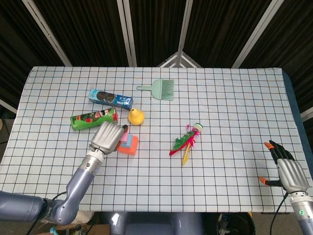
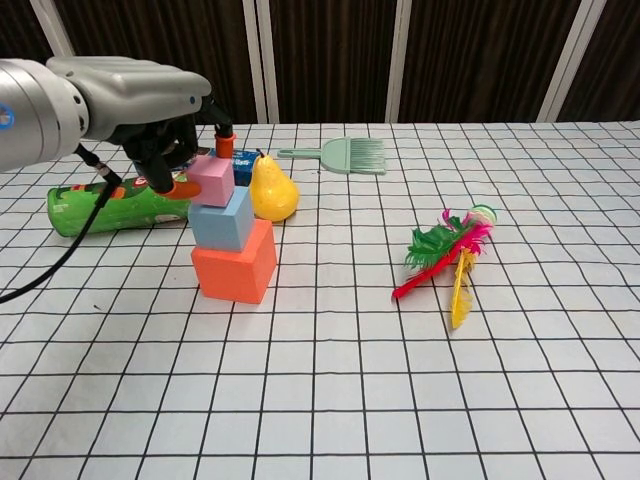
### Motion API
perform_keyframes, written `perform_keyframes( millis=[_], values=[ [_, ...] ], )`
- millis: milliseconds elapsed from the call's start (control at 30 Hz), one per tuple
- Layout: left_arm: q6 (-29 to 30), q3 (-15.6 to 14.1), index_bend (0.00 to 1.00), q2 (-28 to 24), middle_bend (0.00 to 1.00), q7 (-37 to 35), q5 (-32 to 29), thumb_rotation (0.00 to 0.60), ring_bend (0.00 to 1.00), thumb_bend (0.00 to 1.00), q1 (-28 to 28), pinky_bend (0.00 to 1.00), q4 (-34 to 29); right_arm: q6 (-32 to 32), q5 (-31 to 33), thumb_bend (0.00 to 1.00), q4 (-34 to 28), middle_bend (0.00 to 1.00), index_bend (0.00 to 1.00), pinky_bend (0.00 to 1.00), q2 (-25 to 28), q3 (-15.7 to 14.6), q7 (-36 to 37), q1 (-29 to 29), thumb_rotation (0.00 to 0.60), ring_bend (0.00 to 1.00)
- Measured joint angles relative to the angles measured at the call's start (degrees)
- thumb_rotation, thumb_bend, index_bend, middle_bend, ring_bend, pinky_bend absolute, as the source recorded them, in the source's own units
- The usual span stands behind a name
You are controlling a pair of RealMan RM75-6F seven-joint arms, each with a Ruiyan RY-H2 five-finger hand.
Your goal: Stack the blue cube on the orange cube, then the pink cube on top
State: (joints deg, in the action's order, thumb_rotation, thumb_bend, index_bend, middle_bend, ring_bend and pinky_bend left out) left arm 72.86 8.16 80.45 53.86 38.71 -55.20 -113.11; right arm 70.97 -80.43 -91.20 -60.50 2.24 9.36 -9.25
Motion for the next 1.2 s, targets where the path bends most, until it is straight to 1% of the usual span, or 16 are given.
perform_keyframes(
  millis=[467,533,700,800,1000,1200],
  values=[
    [-0.55,-0.32,0.39,0.12,0.79,-0.80,0.03,0.600,0.74,0.48,0.08,0.83,0.88,-0.08,0.15,0.07,-0.04,0.02,0.02,0.14,0.11,0.03,0.14,0.02,0.600,0.03],
    [-0.59,-0.31,0.38,0.17,0.79,-0.89,0.02,0.600,0.73,0.46,0.06,0.83,0.92,-0.07,0.16,0.07,-0.04,0.02,0.02,0.14,0.12,0.02,0.18,0.04,0.600,0.03],
    [-0.65,-0.48,0.34,0.16,0.78,-0.87,0.12,0.600,0.72,0.32,0.05,0.83,0.89,-0.24,0.28,0.07,0.05,0.02,0.02,0.14,0.12,0.05,0.31,0.00,0.600,0.03],
    [-0.62,-0.53,0.31,0.07,0.77,-0.94,0.50,0.600,0.71,0.27,0.07,0.82,0.62,-0.31,0.34,0.07,0.03,0.02,0.02,0.14,0.12,0.06,0.27,-0.04,0.600,0.03],
    [-0.62,-0.81,0.25,-0.36,0.76,-0.79,1.23,0.600,0.70,0.22,0.04,0.82,-0.21,-0.39,0.50,0.07,-0.12,0.02,0.02,0.14,0.20,0.05,0.19,-0.01,0.600,0.03],
    [-0.01,-0.87,0.24,-1.27,0.76,-1.11,1.97,0.600,0.70,0.21,0.41,0.82,-1.37,-0.44,0.62,0.07,-0.20,0.02,0.02,0.14,0.27,0.08,0.26,0.02,0.600,0.03]
  ],
)
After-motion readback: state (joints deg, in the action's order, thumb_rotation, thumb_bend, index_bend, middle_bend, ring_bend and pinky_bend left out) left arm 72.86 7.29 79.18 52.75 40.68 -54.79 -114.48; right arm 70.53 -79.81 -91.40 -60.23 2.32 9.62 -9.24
